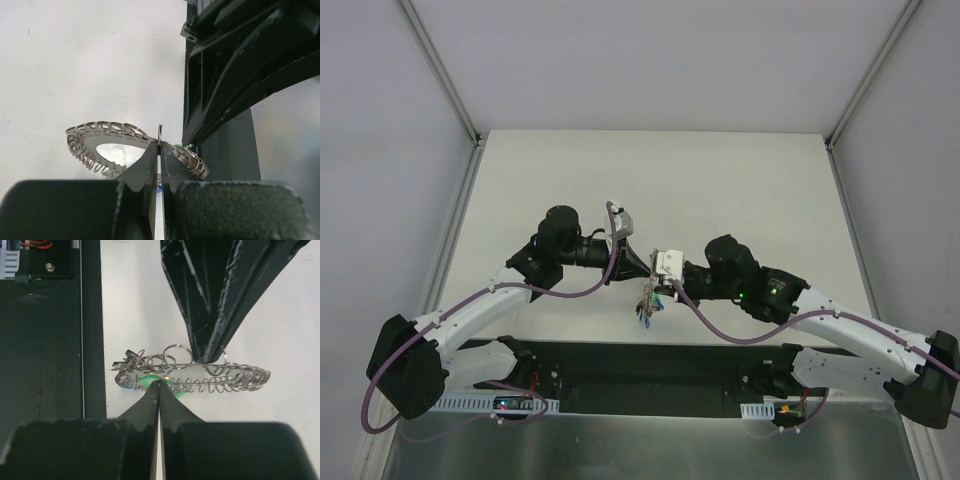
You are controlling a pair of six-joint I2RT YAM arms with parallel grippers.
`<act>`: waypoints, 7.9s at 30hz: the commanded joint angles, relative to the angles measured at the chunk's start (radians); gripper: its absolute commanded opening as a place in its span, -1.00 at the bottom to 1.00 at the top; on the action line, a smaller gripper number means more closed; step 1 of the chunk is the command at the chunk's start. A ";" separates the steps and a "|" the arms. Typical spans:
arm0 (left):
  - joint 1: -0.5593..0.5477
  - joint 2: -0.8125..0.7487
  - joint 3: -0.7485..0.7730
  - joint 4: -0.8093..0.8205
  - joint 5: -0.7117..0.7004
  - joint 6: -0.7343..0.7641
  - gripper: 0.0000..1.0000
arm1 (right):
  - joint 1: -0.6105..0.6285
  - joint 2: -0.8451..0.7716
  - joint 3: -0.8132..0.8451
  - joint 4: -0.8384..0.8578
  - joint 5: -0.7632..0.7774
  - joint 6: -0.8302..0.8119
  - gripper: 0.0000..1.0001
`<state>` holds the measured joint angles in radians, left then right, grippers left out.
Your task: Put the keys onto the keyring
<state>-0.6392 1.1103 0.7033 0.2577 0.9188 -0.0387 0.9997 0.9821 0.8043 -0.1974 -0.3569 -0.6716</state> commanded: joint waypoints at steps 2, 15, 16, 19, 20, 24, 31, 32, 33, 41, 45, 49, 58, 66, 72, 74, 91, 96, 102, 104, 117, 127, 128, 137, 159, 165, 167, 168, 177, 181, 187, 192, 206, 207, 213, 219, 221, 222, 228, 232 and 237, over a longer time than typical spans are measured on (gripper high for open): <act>0.015 -0.058 -0.007 0.124 -0.003 -0.027 -1.00 | 0.020 0.001 0.046 -0.024 0.032 -0.011 -0.98; 0.015 -0.082 -0.016 0.048 0.005 0.112 -1.00 | 0.007 -0.082 -0.034 0.059 0.108 0.087 -0.97; 0.015 -0.089 -0.015 0.034 -0.007 0.132 -1.00 | -0.002 -0.083 -0.040 0.062 0.111 0.105 -0.98; 0.016 -0.107 -0.013 -0.021 -0.047 0.174 -1.00 | -0.042 -0.047 -0.031 0.036 0.151 0.162 -0.97; 0.016 -0.115 -0.011 -0.040 -0.087 0.186 -1.00 | -0.052 -0.033 -0.018 0.004 0.182 0.218 -0.98; 0.016 -0.176 0.002 -0.152 -0.225 0.201 -1.00 | -0.069 0.033 -0.028 -0.046 0.274 0.348 -0.65; 0.018 -0.331 0.007 -0.385 -0.438 0.243 -1.00 | -0.119 0.188 -0.013 -0.036 0.351 0.494 -0.35; 0.018 -0.349 -0.005 -0.417 -0.452 0.258 -1.00 | -0.121 0.235 0.001 -0.037 0.351 0.475 -0.35; 0.018 -0.378 -0.013 -0.434 -0.463 0.269 -1.00 | -0.124 0.265 0.013 -0.036 0.351 0.460 -0.35; 0.019 -0.448 -0.034 -0.514 -0.575 0.316 -1.00 | -0.213 0.480 0.172 -0.060 0.251 0.432 -0.33; 0.044 -0.455 -0.024 -0.528 -0.646 0.296 -1.00 | -0.185 0.549 0.245 -0.117 0.413 0.683 -0.26; 0.081 -0.468 -0.025 -0.528 -0.712 0.258 -1.00 | -0.084 0.575 0.259 -0.174 0.681 0.937 -0.22; 0.088 -0.540 -0.039 -0.531 -0.730 0.250 -1.00 | 0.022 0.676 0.349 -0.315 0.938 1.403 -0.35; 0.088 -0.573 -0.047 -0.529 -0.699 0.238 -1.00 | 0.042 0.803 0.427 -0.379 0.986 1.550 -0.44; 0.088 -0.564 -0.045 -0.528 -0.664 0.232 -1.00 | 0.040 0.848 0.450 -0.444 1.009 1.638 -0.46; 0.088 -0.563 -0.045 -0.526 -0.657 0.229 -1.00 | 0.040 0.866 0.457 -0.445 1.004 1.638 -0.46; 0.088 -0.560 -0.048 -0.522 -0.637 0.226 -1.00 | 0.028 0.918 0.469 -0.439 0.992 1.640 -0.63; 0.088 -0.558 -0.048 -0.522 -0.633 0.224 -1.00 | 0.030 0.909 0.454 -0.435 0.987 1.626 -0.87; 0.088 -0.558 -0.051 -0.522 -0.633 0.227 -1.00 | 0.043 0.876 0.437 -0.372 0.974 1.446 -0.98; 0.088 -0.558 -0.050 -0.518 -0.632 0.229 -1.00 | 0.048 0.850 0.417 -0.289 0.954 1.346 -0.97; 0.090 -0.584 -0.050 -0.522 -0.597 0.235 -1.00 | 0.040 0.701 0.191 0.118 0.509 0.488 -0.98; 0.088 -0.572 -0.048 -0.523 -0.560 0.234 -1.00 | 0.040 0.688 0.145 0.184 0.366 0.394 -0.69; 0.088 -0.570 -0.050 -0.520 -0.563 0.235 -1.00 | 0.040 0.678 0.138 0.193 0.366 0.389 -0.64; 0.088 -0.580 -0.056 -0.514 -0.584 0.247 -1.00 | 0.039 0.477 -0.009 0.317 0.427 0.408 -0.38; 0.090 -0.570 -0.064 -0.514 -0.614 0.258 -1.00 | 0.117 0.595 -0.114 0.536 0.661 0.644 -0.52; 0.090 -0.567 -0.065 -0.514 -0.607 0.258 -1.00 | 0.119 0.609 -0.103 0.518 0.681 0.652 -0.59; 0.090 -0.567 -0.064 -0.514 -0.604 0.258 -1.00 | 0.120 0.619 -0.099 0.516 0.676 0.647 -0.60; 0.090 -0.566 -0.064 -0.514 -0.603 0.260 -1.00 | 0.119 0.619 -0.096 0.515 0.671 0.647 -0.60; 0.090 -0.563 -0.064 -0.514 -0.600 0.257 -1.00 | 0.135 0.639 -0.073 0.510 0.665 0.627 -0.60; 0.090 -0.560 -0.064 -0.514 -0.598 0.255 -1.00 | 0.137 0.650 -0.054 0.498 0.684 0.635 -0.60; 0.090 -0.558 -0.065 -0.514 -0.597 0.255 -1.00 | 0.137 0.665 -0.047 0.471 0.707 0.650 -0.61; 0.090 -0.560 -0.064 -0.514 -0.598 0.255 -1.00 | 0.139 0.661 -0.043 0.446 0.714 0.665 -0.63; 0.090 -0.563 -0.064 -0.514 -0.594 0.253 -1.00 | 0.146 0.650 -0.039 0.415 0.730 0.667 -0.82; 0.090 -0.564 -0.064 -0.514 -0.595 0.253 -1.00 | 0.146 0.652 -0.039 0.414 0.733 0.667 -0.85; 0.090 -0.566 -0.064 -0.514 -0.594 0.255 -1.00 | 0.146 0.624 -0.050 0.411 0.734 0.665 -0.98; 0.090 -0.567 -0.064 -0.514 -0.560 0.267 -1.00 | 0.148 0.492 -0.076 0.395 0.711 0.526 -0.98; 0.090 -0.570 -0.062 -0.514 -0.539 0.275 -1.00 | 0.146 0.423 -0.071 0.354 0.705 0.475 -0.98; 0.090 -0.570 -0.061 -0.512 -0.526 0.284 -1.00 | 0.145 0.399 -0.059 0.336 0.697 0.416 -0.98; 0.090 -0.529 -0.030 -0.497 -0.463 0.315 -1.00 | 0.140 0.267 0.019 0.167 0.698 0.230 -0.98; 0.090 -0.456 0.034 -0.497 -0.454 0.315 -1.00 | 0.116 0.273 0.166 -0.053 0.593 0.065 -0.98; 0.090 -0.385 0.119 -0.497 -0.448 0.307 -1.00 | 0.051 0.354 0.366 -0.392 0.532 0.090 -0.98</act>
<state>-0.5610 0.7006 0.7124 -0.3183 0.4221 0.2554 1.0958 1.3121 1.0771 -0.3229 0.2848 -0.5262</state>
